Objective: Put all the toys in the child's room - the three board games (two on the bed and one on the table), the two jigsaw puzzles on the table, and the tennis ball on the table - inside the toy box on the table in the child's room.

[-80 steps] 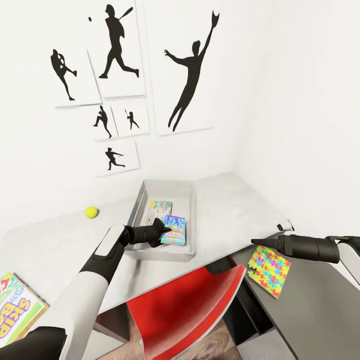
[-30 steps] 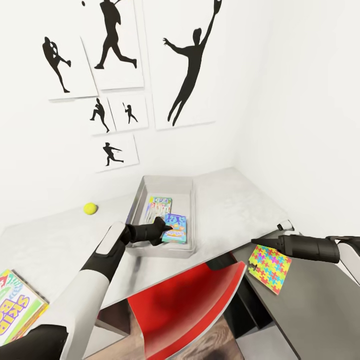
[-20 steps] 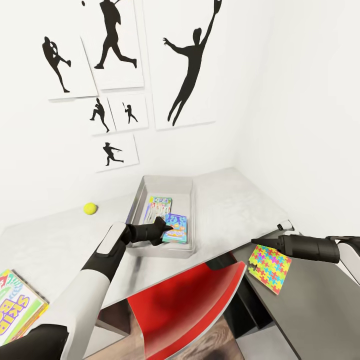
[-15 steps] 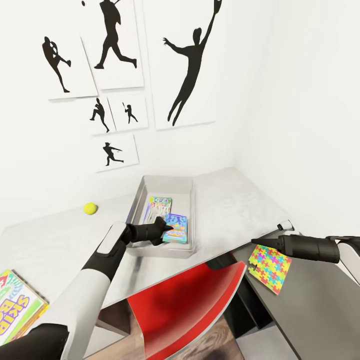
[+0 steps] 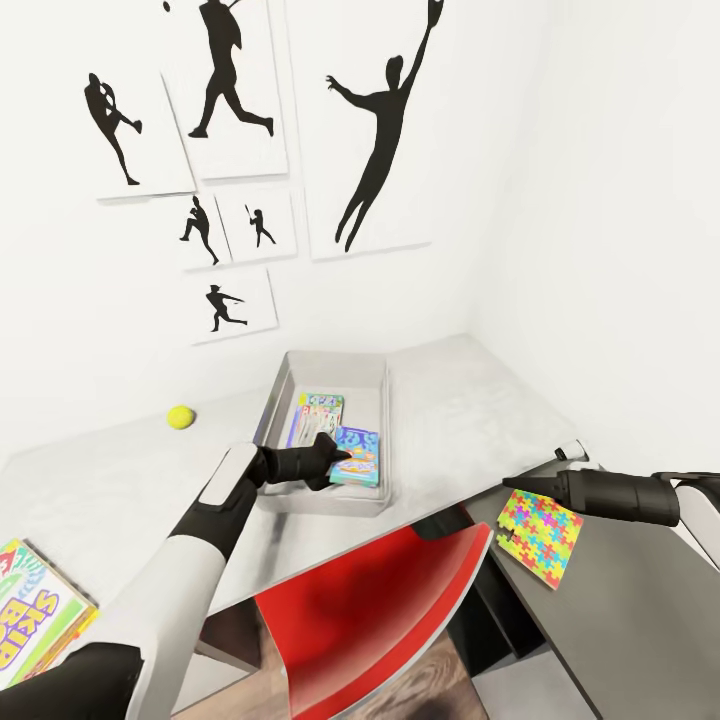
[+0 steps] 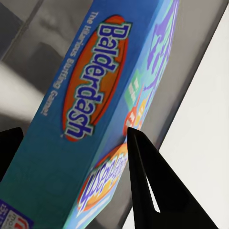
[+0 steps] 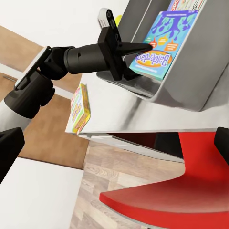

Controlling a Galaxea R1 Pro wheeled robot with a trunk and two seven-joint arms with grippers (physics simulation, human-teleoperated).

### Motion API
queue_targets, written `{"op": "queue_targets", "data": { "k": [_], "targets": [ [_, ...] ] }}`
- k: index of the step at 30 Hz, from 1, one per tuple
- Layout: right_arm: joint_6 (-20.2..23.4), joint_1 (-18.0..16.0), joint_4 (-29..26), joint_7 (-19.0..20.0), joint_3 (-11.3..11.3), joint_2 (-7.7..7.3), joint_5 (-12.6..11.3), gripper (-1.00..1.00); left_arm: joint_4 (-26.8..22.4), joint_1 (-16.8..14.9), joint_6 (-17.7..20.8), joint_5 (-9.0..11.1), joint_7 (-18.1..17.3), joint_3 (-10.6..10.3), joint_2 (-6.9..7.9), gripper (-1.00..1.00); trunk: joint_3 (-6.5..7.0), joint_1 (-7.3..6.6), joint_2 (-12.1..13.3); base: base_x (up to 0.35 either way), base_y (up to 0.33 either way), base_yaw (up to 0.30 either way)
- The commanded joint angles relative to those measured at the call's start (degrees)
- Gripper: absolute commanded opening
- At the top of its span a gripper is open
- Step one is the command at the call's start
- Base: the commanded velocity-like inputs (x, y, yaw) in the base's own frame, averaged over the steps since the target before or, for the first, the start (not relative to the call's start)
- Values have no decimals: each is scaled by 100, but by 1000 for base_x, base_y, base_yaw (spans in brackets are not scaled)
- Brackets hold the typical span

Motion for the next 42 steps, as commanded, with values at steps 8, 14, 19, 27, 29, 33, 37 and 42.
{"op": "queue_targets", "data": {
  "k": [8, 14, 19, 27, 29, 33, 37, 42],
  "targets": [
    [19, -7, 1, 17, 6, -5, 0, 100, 4, -9, 9, 42, 43, -1, -13, -100, -11, 3, -11, 0, 0, 0],
    [19, -7, 1, 17, 6, -5, 1, 100, 7, -10, 9, 42, 43, -1, -18, -100, -34, 3, -11, 0, 0, 0],
    [19, -7, 1, 17, 6, -5, 2, 100, 7, -10, 9, 42, 41, -1, -20, -100, -69, 3, -11, 0, 0, 0],
    [19, -7, 1, 17, 6, -4, 1, 100, 8, -10, 9, 42, 51, -1, -16, -100, -139, 3, -11, 0, 0, 0],
    [19, -7, 1, 17, 6, -5, 1, 100, 8, -9, 9, 42, 53, -1, -16, -100, -157, 3, -11, 0, 0, 0],
    [19, -7, 1, 17, 6, -5, 1, 100, 8, -9, 9, 40, 59, -1, -13, -100, -194, 3, -11, 0, 0, 0],
    [19, -7, 1, 17, 6, -6, 1, 100, 8, -6, 9, 36, 62, -1, -12, -100, -223, 3, -11, 0, 0, 0],
    [19, -7, 1, 17, 6, -6, 0, 100, 8, -7, 9, 31, 68, -1, -12, -100, -236, 3, -11, 0, 0, 0]
  ]
}}
